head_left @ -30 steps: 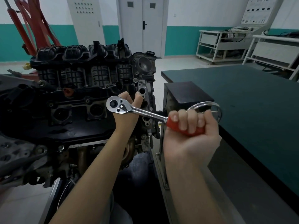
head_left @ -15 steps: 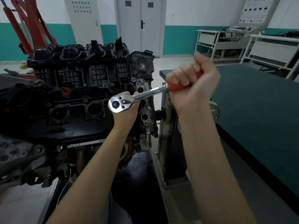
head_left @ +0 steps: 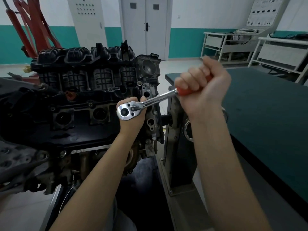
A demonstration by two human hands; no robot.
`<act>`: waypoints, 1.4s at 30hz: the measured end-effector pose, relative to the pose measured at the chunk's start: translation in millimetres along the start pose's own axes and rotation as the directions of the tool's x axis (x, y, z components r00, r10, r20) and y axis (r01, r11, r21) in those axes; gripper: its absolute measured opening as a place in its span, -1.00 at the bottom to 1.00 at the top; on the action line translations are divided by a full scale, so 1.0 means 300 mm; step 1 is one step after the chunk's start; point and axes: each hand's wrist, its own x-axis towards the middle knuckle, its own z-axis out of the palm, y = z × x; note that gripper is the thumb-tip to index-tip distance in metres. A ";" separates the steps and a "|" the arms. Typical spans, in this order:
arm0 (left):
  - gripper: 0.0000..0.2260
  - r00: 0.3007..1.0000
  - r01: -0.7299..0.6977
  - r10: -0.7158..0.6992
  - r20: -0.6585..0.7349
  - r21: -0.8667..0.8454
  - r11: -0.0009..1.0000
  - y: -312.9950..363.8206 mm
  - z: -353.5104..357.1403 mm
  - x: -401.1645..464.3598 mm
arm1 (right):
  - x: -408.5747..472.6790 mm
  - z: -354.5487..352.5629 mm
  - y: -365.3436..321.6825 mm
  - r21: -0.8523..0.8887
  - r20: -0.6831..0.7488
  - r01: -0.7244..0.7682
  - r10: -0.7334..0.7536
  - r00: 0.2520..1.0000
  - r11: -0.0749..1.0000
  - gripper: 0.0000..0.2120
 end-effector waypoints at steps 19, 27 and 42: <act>-0.56 1.000 -0.004 0.005 0.007 -0.077 0.997 0.019 -0.001 -0.005 | -0.133 -0.087 0.060 0.154 -0.123 0.151 -0.132 0.984 0.977 -0.66; -0.56 0.998 -0.008 0.013 0.057 -0.076 0.997 0.020 -0.006 -0.005 | 0.034 0.023 0.000 -0.010 -0.009 -0.069 0.069 0.998 0.998 -0.62; -0.54 1.000 0.006 -0.007 -0.011 -0.110 0.994 0.177 0.013 -0.010 | -0.242 -0.092 0.018 0.199 0.013 0.157 -0.163 0.987 0.967 -0.69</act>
